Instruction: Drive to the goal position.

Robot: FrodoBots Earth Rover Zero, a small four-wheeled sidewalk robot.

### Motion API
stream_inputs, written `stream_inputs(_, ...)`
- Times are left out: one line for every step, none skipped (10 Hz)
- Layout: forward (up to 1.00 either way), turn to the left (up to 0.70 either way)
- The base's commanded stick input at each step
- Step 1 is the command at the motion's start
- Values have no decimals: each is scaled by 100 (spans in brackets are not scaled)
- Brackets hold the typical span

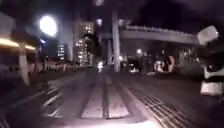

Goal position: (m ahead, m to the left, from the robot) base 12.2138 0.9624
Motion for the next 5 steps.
stream_inputs(70, 0)
stream_inputs(70, 0)
stream_inputs(70, 0)
stream_inputs(70, 0)
stream_inputs(70, 0)
